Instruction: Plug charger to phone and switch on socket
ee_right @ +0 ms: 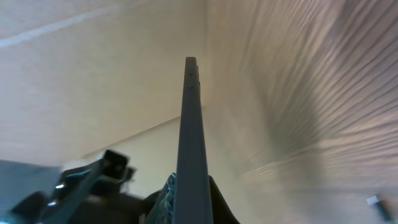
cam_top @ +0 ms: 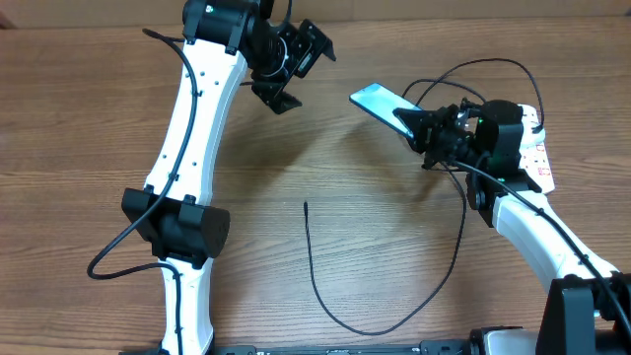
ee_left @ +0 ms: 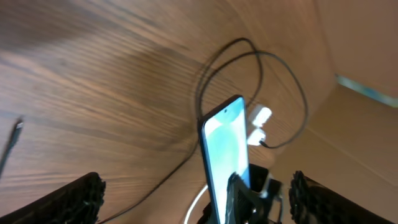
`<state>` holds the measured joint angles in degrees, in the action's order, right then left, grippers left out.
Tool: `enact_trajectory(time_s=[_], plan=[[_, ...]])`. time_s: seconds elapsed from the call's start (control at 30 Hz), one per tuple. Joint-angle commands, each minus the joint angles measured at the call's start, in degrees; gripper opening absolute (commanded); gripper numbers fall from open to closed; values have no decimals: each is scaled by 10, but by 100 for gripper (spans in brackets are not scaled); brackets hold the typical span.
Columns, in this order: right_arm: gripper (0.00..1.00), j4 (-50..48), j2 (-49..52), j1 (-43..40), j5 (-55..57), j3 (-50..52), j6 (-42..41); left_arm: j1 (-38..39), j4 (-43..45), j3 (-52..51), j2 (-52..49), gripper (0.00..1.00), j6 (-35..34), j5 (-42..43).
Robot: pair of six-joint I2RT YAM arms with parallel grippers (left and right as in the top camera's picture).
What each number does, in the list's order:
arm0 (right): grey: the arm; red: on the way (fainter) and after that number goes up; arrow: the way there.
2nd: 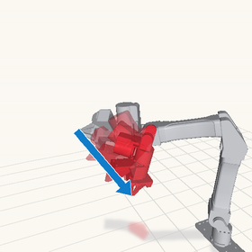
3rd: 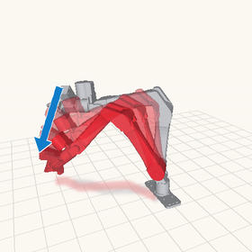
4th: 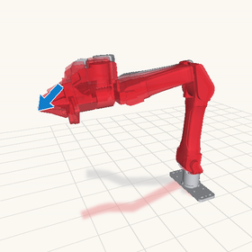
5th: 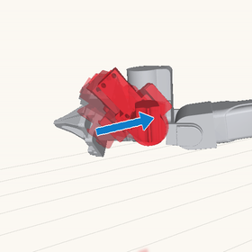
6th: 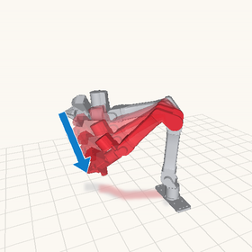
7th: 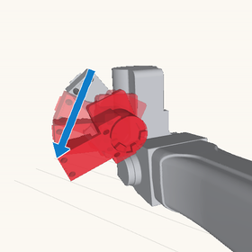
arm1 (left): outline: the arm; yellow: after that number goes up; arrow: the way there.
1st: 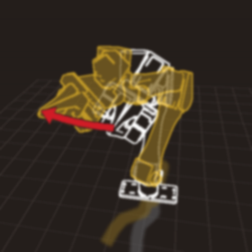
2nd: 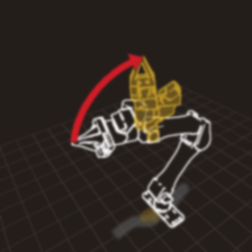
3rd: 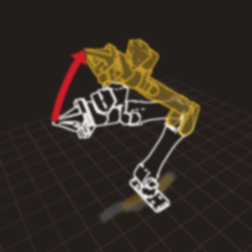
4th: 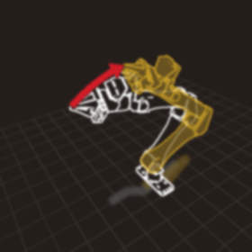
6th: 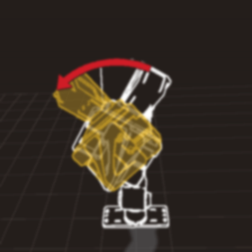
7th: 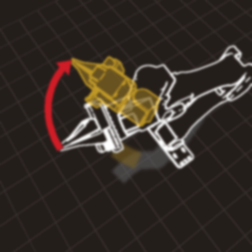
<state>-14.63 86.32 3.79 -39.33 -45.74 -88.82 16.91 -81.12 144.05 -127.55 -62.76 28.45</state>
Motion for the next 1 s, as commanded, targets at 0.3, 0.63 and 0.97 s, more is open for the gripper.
enact_trajectory(time_s=[0.3,0.63,0.97], plan=[[4,-139,-3,0,-97,-15,-150,5,28,15,-2,100,10,12],[4,-162,-3,4,-83,-15,-172,42,94,15,-2,100,8,-21],[4,-162,-3,3,-80,-15,-224,88,150,15,-3,100,3,-72]])
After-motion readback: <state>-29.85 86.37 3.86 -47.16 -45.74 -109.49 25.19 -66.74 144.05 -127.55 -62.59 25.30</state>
